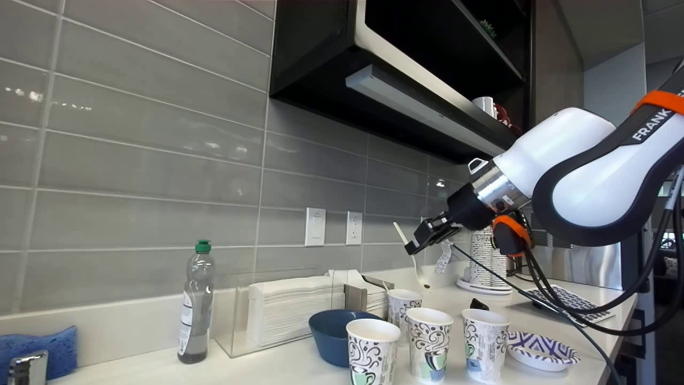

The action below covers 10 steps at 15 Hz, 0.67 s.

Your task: Pick up the plastic spoon on the right and pour its contents into paper cup in the middle

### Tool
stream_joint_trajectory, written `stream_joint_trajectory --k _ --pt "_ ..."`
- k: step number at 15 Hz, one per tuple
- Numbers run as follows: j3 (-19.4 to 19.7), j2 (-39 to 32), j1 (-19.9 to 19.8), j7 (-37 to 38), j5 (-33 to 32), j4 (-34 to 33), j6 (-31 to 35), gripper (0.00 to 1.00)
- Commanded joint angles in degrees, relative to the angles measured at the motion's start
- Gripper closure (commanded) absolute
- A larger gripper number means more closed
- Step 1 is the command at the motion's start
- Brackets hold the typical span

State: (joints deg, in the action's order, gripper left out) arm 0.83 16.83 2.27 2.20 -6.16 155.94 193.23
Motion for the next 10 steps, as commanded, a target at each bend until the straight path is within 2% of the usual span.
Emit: stream_joint_trajectory --k 1,2,3,4,5,10 --pt "1.50 0.11 1.44 1.15 0.07 0.82 1.88 0.97" --pt "0.35 0.57 0.09 -1.18 1.31 1.05 1.18 0.97" --pt "2.16 0.62 2.17 0.92 -0.12 1.19 1.70 0.97" --pt "-1.84 0.85 -3.31 -1.09 0.90 1.11 -0.55 0.97" --pt "0.44 0.78 0.44 -0.76 1.52 1.19 0.34 0.97" --pt "-0.49 1.99 -0.58 -0.93 1.86 1.13 -1.65 0.97"
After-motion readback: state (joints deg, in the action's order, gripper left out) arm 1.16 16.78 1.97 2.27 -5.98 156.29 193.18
